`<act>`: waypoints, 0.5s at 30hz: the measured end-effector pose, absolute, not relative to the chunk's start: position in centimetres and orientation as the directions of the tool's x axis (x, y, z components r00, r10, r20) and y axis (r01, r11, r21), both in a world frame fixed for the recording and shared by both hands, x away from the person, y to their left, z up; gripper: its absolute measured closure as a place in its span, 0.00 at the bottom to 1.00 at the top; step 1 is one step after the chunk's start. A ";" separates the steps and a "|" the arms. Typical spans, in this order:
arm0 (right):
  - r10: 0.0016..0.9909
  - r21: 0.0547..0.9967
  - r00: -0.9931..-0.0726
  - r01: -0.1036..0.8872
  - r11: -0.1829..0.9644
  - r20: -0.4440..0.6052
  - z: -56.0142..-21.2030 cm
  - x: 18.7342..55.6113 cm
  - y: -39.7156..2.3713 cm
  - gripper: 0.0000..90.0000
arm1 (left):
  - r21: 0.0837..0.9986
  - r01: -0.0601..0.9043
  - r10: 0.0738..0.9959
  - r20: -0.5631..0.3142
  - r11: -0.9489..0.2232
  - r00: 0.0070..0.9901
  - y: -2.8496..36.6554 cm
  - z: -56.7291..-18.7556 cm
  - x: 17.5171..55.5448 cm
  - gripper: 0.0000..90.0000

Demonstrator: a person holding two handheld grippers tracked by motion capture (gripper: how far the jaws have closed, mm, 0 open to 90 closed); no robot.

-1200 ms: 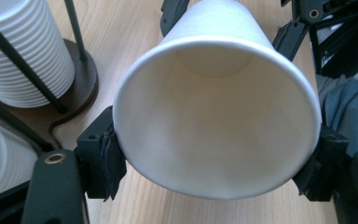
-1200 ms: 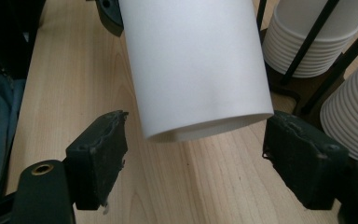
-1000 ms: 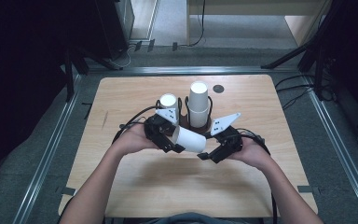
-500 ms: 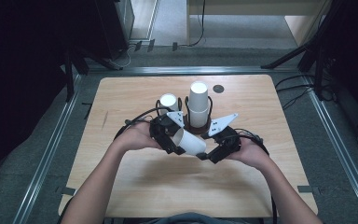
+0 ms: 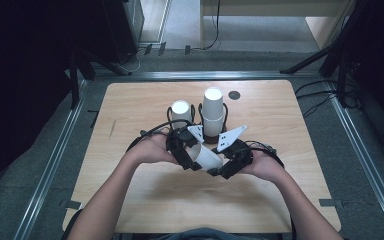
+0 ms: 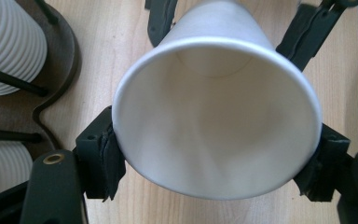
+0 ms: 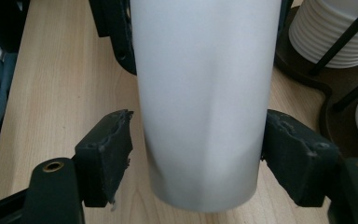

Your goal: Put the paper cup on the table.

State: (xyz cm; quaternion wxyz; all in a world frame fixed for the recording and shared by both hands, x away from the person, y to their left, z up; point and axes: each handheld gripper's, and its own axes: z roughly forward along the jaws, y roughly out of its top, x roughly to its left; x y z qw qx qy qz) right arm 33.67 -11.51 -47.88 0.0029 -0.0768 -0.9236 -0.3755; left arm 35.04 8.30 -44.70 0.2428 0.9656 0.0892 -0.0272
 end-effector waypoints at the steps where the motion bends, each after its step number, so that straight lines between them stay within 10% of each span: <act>1: 0.136 0.692 -0.989 0.140 0.708 0.061 -47.9 33.7 -11.4 0.31 | 0.463 0.184 0.158 -0.096 -0.867 0.983 8.2 -44.7 35.0 0.26; 15: 0.143 0.686 -0.988 0.144 0.713 0.058 -47.9 33.8 -11.2 0.36 | 0.504 0.205 0.178 -0.103 -0.839 0.979 8.2 -44.6 35.0 0.22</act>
